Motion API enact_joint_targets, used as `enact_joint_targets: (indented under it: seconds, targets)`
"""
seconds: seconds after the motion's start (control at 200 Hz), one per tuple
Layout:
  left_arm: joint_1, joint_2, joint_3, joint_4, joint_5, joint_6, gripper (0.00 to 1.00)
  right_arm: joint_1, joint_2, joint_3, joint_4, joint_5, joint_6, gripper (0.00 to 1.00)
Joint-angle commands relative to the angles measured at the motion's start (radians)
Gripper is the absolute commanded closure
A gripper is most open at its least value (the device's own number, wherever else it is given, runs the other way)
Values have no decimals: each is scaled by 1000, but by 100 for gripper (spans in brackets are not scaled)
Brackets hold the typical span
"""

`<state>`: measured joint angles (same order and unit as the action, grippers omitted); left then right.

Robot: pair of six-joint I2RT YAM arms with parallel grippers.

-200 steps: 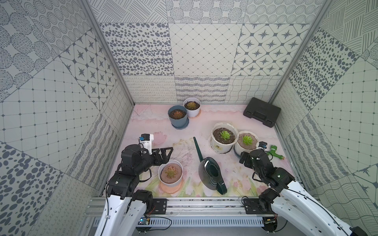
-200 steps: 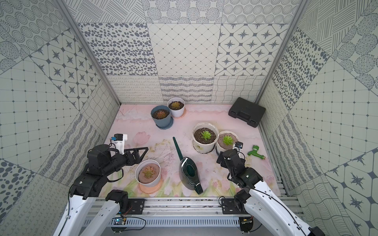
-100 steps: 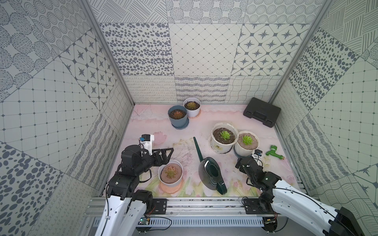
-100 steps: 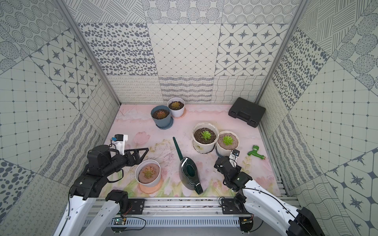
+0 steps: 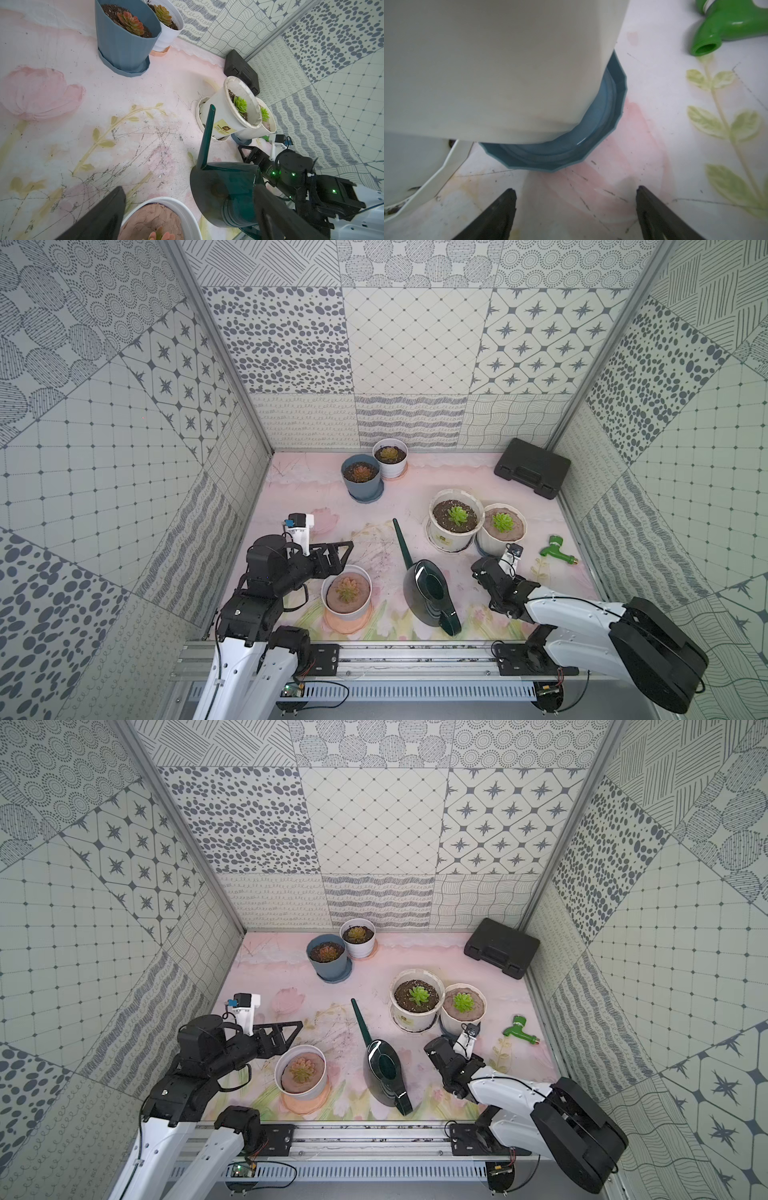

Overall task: Water the succulent around the soil edge
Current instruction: Move the pot to the center of the board.

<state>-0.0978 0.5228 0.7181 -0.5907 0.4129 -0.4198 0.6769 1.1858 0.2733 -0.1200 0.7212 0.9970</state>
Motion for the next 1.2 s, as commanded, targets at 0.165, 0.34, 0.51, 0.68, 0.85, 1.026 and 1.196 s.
enact_joint_targets:
  seconds: [0.165, 0.34, 0.51, 0.68, 0.85, 1.026, 1.196]
  targets:
    - [-3, 1, -5, 40, 28, -2, 1, -173, 130, 92, 201, -135, -132, 10]
    - [-1, 2, -5, 41, 28, -2, 1, -274, 181, 142, 210, -227, -146, 9]
    - [-2, 4, -6, 40, 27, -1, 1, -311, 205, 180, 192, -231, -129, 9]
    - [-2, 3, -5, 39, 27, 1, 1, -317, 124, 214, 110, -234, -206, 9]
    - [-2, 6, -5, 44, 29, -2, 1, -267, -65, 185, -49, -275, -227, 12]
    - [3, 15, -5, 48, 29, -3, 1, -86, -186, 244, -289, -190, -234, 11]
    - [3, 40, -5, 43, 15, -14, 1, 57, -310, 361, -491, -157, -312, 11]
